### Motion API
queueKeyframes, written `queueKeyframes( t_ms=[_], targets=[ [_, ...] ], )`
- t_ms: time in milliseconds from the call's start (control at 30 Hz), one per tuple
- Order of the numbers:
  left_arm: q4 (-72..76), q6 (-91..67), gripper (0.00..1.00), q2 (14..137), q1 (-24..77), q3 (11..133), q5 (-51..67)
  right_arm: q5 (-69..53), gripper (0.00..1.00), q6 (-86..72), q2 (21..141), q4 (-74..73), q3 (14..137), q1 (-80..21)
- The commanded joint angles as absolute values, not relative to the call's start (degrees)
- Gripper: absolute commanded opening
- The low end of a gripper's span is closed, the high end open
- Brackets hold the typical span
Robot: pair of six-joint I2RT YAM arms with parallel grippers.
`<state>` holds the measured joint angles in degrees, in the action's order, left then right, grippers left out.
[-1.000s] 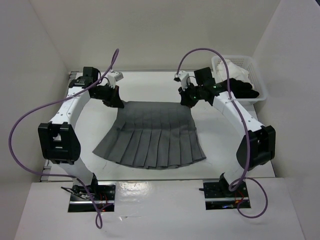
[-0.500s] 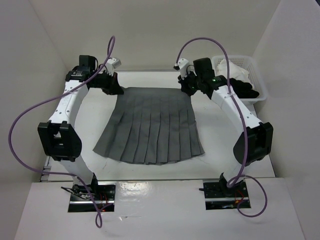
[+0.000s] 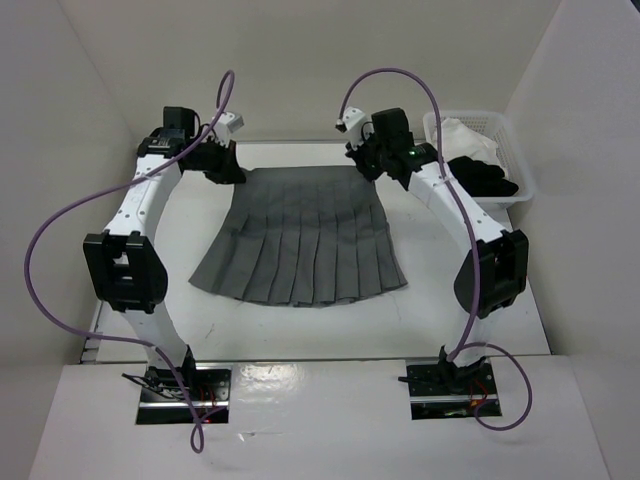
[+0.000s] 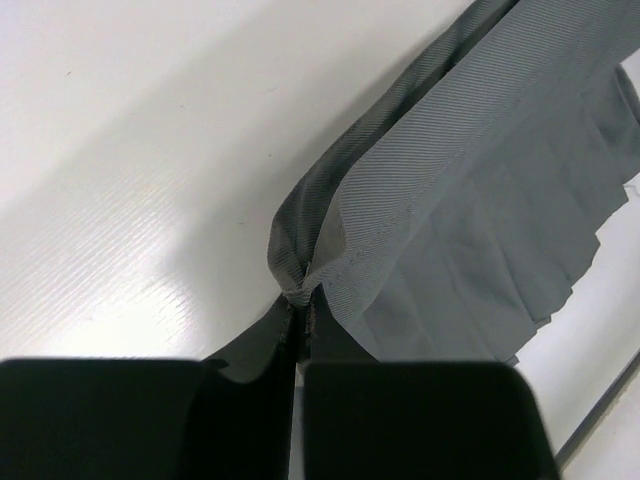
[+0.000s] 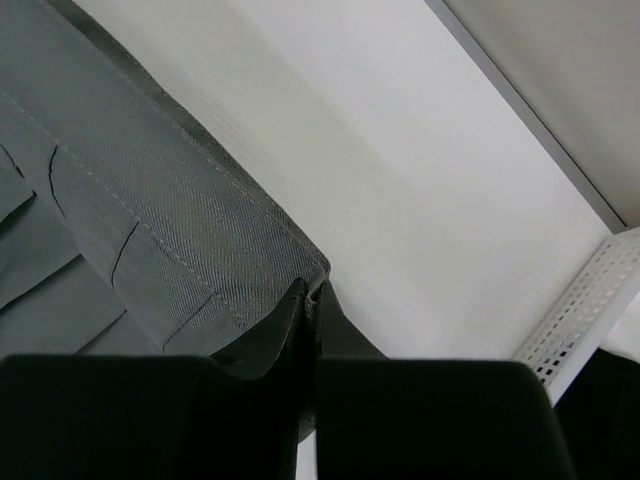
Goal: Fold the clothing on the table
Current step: Fold the skirt
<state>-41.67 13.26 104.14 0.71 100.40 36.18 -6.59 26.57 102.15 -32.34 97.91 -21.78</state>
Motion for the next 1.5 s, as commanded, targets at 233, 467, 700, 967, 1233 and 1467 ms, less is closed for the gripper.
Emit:
queueKeyframes(
  t_ms=[233,467,700,967,1233,1467],
  targets=[
    [-45.4,21.6,0.00,95.1,-1.8,92.7,32.6,-11.5,0.00,32.8,93.3,-44.5,95.4,-22.5],
    [-50.3,28.3,0.00,90.6,-1.8,86.8,33.3,-18.7,0.00,37.3,88.9,-54.2,92.1,-22.5],
    [-55.4,33.1,0.00,90.1,-1.8,81.6,32.5,-26.3,0.00,41.0,87.6,-63.7,87.2,-24.4],
    [-53.9,32.4,0.00,89.0,-1.8,79.5,32.5,-23.4,0.00,37.4,87.1,-57.3,81.6,-27.0],
    [-47.0,26.4,0.00,96.8,-1.8,88.8,33.0,0.5,0.00,34.5,91.1,-39.0,82.3,-27.0],
    [-41.5,19.5,0.00,105.1,-1.1,100.1,30.8,9.1,0.00,35.1,98.7,-26.7,90.2,-24.3]
  ],
)
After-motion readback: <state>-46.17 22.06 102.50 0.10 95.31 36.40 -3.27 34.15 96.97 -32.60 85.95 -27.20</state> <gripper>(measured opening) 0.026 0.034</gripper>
